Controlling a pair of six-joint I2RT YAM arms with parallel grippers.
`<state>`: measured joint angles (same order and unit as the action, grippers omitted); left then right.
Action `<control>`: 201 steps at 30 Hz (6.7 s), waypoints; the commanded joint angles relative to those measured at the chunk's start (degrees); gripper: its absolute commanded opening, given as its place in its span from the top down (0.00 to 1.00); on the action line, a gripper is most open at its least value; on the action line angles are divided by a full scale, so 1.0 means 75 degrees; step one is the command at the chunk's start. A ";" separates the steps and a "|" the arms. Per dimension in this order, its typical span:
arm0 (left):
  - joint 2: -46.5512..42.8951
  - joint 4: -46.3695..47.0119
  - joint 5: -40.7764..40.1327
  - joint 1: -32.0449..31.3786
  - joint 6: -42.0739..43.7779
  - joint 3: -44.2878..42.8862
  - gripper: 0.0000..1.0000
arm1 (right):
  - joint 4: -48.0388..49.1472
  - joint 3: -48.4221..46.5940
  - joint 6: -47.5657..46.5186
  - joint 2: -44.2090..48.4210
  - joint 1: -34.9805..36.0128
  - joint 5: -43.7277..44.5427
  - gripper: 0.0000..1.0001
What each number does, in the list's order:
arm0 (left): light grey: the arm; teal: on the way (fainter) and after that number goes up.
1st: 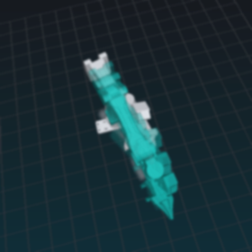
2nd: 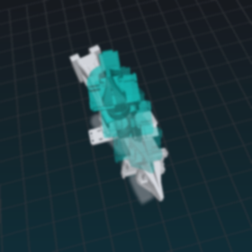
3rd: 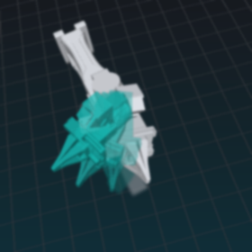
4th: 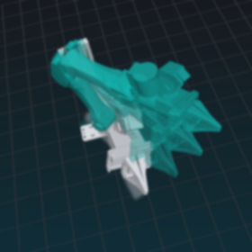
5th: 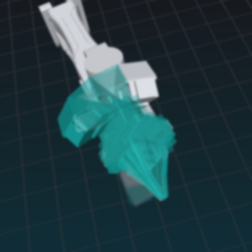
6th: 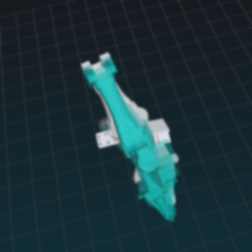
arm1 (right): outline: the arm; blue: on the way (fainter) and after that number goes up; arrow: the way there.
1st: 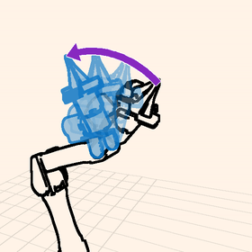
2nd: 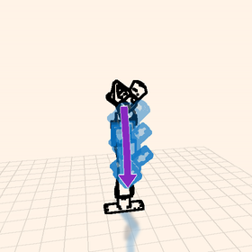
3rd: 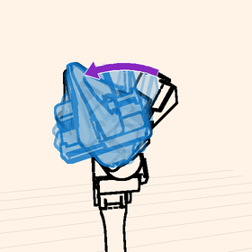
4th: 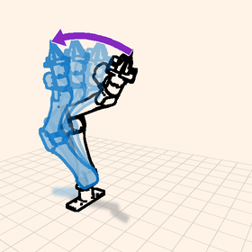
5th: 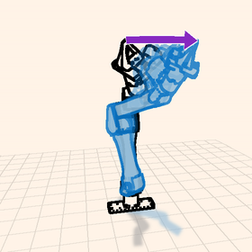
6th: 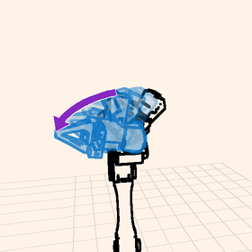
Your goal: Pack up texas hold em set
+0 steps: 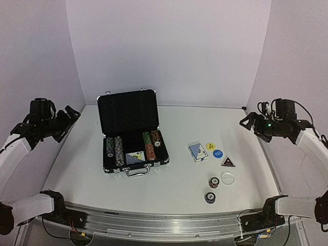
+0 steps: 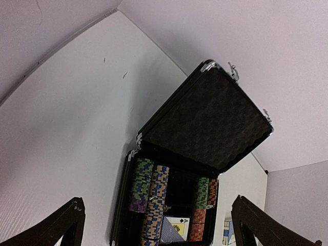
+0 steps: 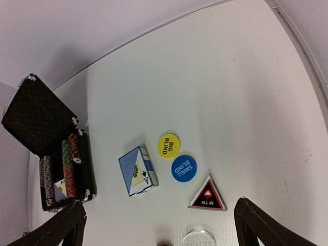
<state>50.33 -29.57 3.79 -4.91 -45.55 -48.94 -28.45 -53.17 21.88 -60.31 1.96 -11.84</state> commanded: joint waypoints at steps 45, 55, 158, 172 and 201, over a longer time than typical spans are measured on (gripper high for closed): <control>0.6428 0.5520 0.3121 -0.1216 -0.0089 0.0584 0.04 | 0.0313 -0.6283 0.0051 -0.9430 0.5468 0.0448 1.00; 0.6955 0.6535 0.3445 -0.2254 -0.0752 0.0653 0.04 | 0.0336 -0.4302 0.0463 -0.7919 0.5481 0.1533 1.00; 0.4521 0.1764 -0.0851 -0.4045 -0.0402 -0.0909 0.00 | -0.0742 0.0566 0.1379 -0.4440 0.5905 0.2893 0.44; 0.4492 0.1753 -0.0915 -0.4045 -0.0452 -0.0838 0.00 | -0.1080 0.0626 0.1442 -0.4639 0.6194 0.3116 0.50; 0.4238 0.2170 -0.0158 -0.4045 -0.0488 -0.0707 0.00 | -0.1533 0.0046 0.1003 -0.3881 0.6268 0.3265 0.94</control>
<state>84.06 -16.05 -0.44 -34.98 -49.52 -53.63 -37.27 -49.30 31.14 -93.07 48.84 12.28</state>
